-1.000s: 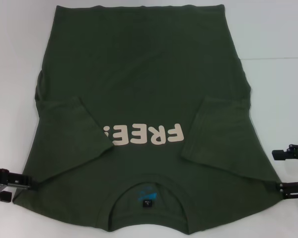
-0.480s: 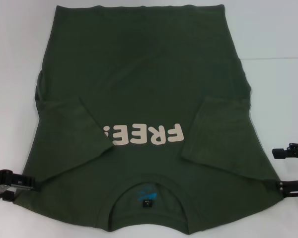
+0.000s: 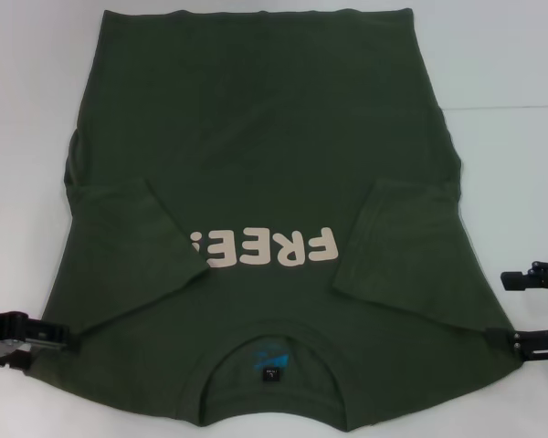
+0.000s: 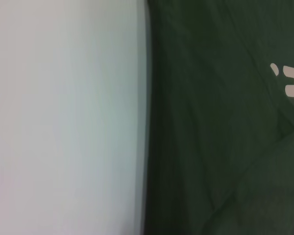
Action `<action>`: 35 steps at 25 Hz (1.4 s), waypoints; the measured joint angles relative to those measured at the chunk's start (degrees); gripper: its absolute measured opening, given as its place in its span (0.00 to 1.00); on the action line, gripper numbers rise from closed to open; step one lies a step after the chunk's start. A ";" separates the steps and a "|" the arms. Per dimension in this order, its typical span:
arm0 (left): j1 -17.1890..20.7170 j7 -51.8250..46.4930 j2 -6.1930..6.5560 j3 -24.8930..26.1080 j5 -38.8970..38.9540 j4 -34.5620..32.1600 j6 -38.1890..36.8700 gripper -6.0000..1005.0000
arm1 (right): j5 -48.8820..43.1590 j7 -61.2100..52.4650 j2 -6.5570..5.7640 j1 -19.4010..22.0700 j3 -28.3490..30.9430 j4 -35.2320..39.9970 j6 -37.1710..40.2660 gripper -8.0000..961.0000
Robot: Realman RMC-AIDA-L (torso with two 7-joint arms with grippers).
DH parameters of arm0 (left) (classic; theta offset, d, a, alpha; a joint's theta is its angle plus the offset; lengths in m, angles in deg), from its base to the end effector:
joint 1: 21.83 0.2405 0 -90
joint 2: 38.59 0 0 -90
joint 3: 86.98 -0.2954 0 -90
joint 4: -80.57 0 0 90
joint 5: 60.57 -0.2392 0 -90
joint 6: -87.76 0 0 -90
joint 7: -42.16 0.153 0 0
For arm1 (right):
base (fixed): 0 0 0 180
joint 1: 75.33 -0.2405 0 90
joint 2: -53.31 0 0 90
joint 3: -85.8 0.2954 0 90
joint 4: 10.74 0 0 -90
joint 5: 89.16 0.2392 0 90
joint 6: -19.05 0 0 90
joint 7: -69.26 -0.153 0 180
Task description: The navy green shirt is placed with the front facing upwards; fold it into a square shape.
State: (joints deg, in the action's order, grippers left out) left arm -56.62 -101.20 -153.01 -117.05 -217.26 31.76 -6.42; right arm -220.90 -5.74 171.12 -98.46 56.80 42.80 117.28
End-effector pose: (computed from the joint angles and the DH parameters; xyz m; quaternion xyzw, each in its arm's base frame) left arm -0.3726 0.3709 0.0476 -0.7235 -0.6771 0.0224 0.1328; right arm 0.3702 0.3261 0.0450 -0.9607 0.1873 0.1065 0.1748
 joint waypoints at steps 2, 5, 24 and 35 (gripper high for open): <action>-0.18 0.01 -0.13 -0.22 -0.18 0.06 0.06 0.93 | 0.00 -0.05 0.01 0.01 0.00 -0.01 -0.01 0.92; -0.33 -0.13 -0.19 -0.71 -0.19 0.11 0.08 0.93 | 0.00 -0.10 0.03 0.03 0.00 -0.01 -0.05 0.92; -0.70 0.11 0.78 -0.75 -1.67 -0.02 0.25 0.93 | 0.00 -0.15 0.05 0.10 0.00 -0.54 -1.70 0.92; -0.69 0.19 0.65 -1.15 -1.88 0.19 0.83 0.93 | 0.00 -0.15 0.05 0.11 0.00 -0.54 -1.77 0.92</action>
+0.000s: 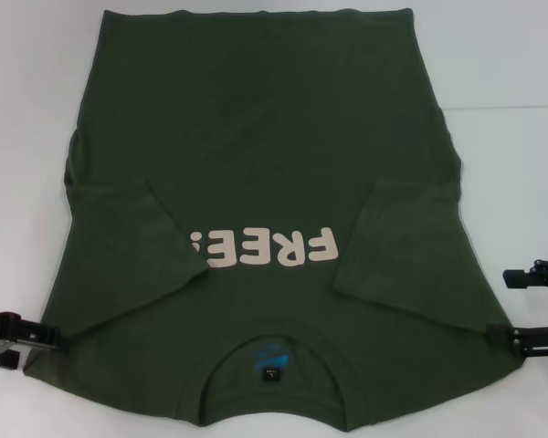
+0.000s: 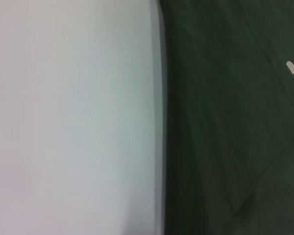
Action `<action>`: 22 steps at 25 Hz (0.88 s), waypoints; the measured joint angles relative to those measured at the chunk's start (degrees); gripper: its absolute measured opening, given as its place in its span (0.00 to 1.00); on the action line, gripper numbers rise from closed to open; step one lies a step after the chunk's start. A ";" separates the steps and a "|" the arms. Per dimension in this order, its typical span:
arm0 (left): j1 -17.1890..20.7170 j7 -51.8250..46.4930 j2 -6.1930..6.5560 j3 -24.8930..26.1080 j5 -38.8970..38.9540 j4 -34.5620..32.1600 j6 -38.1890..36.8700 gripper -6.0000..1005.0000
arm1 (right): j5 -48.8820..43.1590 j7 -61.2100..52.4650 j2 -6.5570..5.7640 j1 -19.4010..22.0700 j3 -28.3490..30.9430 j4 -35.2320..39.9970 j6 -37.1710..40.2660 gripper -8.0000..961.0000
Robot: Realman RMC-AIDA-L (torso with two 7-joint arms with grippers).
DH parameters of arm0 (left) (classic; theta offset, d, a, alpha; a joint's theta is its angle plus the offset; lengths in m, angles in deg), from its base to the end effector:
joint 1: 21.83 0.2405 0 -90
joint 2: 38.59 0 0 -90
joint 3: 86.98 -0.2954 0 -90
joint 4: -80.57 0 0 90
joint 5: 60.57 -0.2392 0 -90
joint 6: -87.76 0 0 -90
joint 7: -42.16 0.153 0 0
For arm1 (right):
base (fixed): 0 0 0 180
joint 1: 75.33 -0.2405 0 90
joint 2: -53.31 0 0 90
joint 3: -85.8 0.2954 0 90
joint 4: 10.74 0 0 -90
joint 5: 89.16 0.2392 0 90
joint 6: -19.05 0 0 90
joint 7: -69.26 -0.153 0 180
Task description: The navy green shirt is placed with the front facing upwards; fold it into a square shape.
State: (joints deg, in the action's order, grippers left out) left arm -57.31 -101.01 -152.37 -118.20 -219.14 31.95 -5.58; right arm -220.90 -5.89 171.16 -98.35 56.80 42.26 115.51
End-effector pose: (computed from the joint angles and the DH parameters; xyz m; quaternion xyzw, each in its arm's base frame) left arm -0.3743 0.3755 0.0522 -0.7280 -0.6684 0.0459 0.1453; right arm 0.3741 0.3281 0.0437 -0.9577 0.1947 0.1025 0.1852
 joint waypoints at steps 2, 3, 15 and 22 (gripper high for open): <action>0.04 0.00 -0.01 -0.15 0.00 0.07 0.09 0.93 | 0.00 0.00 0.00 -0.01 0.00 0.00 -0.03 0.92; 0.05 0.00 -0.02 -0.22 0.00 0.09 0.10 0.93 | 0.00 0.00 0.00 -0.03 0.00 -0.02 -0.04 0.92; 0.06 0.00 -0.14 -0.50 -0.08 0.29 0.10 0.93 | -0.09 0.00 0.00 0.06 -0.17 -0.14 -0.74 0.92; 0.00 -0.14 -0.13 -0.51 -0.08 0.43 0.09 0.93 | -0.09 0.00 0.00 0.11 -0.43 -0.18 -0.95 0.92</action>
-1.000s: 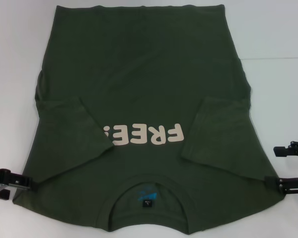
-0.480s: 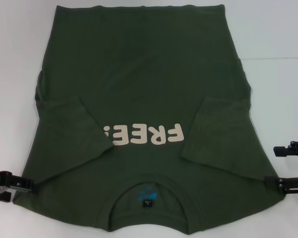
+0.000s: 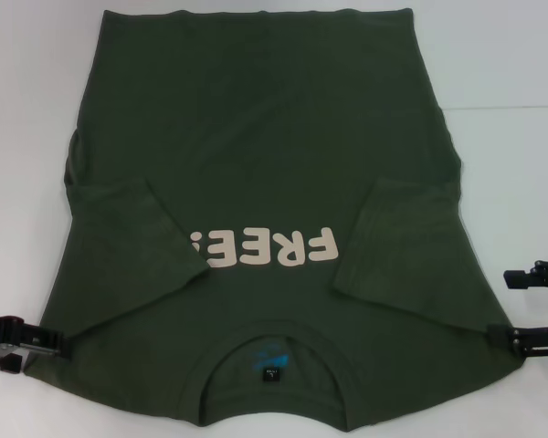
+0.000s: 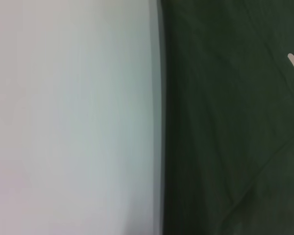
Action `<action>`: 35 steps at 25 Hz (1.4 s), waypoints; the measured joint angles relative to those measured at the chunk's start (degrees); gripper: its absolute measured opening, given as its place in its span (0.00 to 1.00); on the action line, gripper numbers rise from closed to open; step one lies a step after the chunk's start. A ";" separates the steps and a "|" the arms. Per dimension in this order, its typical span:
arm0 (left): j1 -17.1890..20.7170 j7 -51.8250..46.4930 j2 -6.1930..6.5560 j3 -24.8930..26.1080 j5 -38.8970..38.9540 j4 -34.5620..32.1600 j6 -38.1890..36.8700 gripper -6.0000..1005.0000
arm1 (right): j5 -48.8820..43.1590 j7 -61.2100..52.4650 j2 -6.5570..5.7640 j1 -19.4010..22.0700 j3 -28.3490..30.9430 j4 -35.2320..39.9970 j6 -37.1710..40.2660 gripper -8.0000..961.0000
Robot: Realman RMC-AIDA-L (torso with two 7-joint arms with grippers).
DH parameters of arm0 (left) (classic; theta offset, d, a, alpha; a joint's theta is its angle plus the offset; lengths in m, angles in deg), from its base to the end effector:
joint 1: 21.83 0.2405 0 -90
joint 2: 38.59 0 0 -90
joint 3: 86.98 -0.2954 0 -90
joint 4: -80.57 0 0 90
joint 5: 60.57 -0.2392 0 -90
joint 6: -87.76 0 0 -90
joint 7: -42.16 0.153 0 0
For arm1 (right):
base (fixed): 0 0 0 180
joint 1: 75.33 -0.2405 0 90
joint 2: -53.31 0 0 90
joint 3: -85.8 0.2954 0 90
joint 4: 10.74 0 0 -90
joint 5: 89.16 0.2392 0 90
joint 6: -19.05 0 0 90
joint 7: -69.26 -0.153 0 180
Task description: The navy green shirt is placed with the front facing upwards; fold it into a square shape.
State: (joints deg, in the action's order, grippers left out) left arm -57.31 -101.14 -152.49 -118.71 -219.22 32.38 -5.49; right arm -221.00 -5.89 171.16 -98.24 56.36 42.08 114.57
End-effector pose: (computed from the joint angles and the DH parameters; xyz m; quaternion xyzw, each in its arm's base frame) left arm -0.3743 0.3746 0.0487 -0.7280 -0.6690 0.0501 0.1411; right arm 0.3761 0.3289 0.0425 -0.9574 0.1963 0.0973 0.1882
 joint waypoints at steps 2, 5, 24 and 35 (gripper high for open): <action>0.00 -0.07 0.00 0.00 0.00 0.05 0.00 0.93 | 0.00 0.00 0.00 0.04 -0.01 0.00 0.00 0.92; -0.02 -0.27 -0.04 0.00 0.19 0.18 -0.09 0.93 | 0.00 0.00 0.00 0.08 0.00 -0.07 -0.06 0.92; -1.88 -1.07 -0.07 0.80 1.79 4.26 -0.20 0.93 | -0.57 0.00 0.07 0.18 0.43 -0.29 -0.45 0.92; -2.78 -2.32 -0.32 0.32 1.52 4.36 0.64 0.89 | -0.62 0.00 -0.05 0.21 0.44 -0.53 -0.61 0.92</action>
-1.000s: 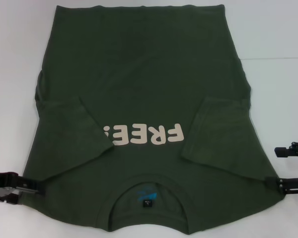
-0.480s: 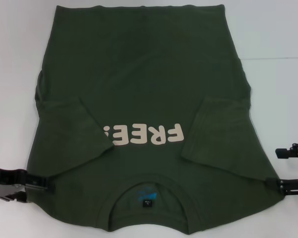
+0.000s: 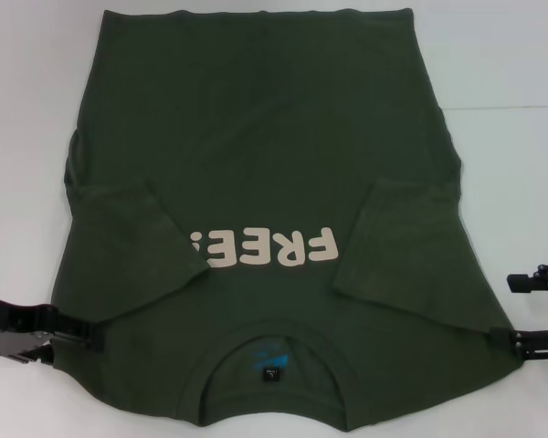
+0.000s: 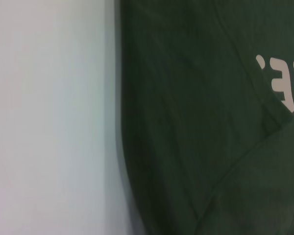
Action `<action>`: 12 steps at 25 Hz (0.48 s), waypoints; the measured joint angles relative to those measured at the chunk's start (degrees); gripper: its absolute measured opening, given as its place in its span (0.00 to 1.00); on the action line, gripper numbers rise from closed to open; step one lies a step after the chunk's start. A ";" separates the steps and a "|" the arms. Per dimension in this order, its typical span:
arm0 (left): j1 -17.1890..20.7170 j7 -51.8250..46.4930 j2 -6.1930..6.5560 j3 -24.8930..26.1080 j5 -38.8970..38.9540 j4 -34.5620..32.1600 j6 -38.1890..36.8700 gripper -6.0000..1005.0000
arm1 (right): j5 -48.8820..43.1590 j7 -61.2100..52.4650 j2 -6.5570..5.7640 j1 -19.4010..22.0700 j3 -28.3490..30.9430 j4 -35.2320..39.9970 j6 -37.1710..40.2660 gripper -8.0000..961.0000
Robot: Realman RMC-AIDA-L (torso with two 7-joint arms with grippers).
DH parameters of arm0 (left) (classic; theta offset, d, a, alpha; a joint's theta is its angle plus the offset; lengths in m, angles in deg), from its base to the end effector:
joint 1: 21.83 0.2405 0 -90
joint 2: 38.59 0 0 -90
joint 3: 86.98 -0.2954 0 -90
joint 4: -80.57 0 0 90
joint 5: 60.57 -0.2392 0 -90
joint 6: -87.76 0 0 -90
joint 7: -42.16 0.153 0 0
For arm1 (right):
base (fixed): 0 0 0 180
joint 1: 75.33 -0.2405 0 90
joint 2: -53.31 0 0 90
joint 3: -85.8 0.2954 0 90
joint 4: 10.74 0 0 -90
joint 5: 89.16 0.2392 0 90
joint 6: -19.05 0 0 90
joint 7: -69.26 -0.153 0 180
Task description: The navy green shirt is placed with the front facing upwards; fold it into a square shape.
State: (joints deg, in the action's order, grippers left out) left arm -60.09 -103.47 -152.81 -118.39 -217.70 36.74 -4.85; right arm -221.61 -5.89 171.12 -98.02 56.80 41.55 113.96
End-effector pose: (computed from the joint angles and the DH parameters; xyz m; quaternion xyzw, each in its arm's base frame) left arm -0.3571 0.3855 0.0284 -0.7238 -0.6805 0.0322 0.1096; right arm 0.3809 0.3268 0.0416 -0.9555 0.2046 0.0936 0.1909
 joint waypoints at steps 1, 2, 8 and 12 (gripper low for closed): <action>-0.01 -0.04 -0.04 -0.05 0.00 -0.14 0.08 0.87 | 0.00 0.00 0.00 0.00 0.00 0.00 0.00 0.92; -0.01 -0.09 -0.07 -0.07 -0.01 -0.28 0.20 0.85 | 0.00 0.00 -0.02 0.00 0.00 0.00 0.00 0.92; -0.15 -0.17 -0.14 -0.62 -0.27 -0.11 0.86 0.74 | 0.00 -0.43 -0.16 -0.11 0.00 0.00 0.00 0.92; -0.13 -0.54 -0.23 -2.25 -0.42 -0.22 1.15 0.64 | 0.00 -0.50 -0.23 -0.15 0.00 -0.01 0.00 0.92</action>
State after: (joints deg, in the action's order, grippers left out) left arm -60.22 -104.01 -153.04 -120.64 -218.12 36.52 -3.70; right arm -221.61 -6.39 170.89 -98.18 56.80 41.55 113.96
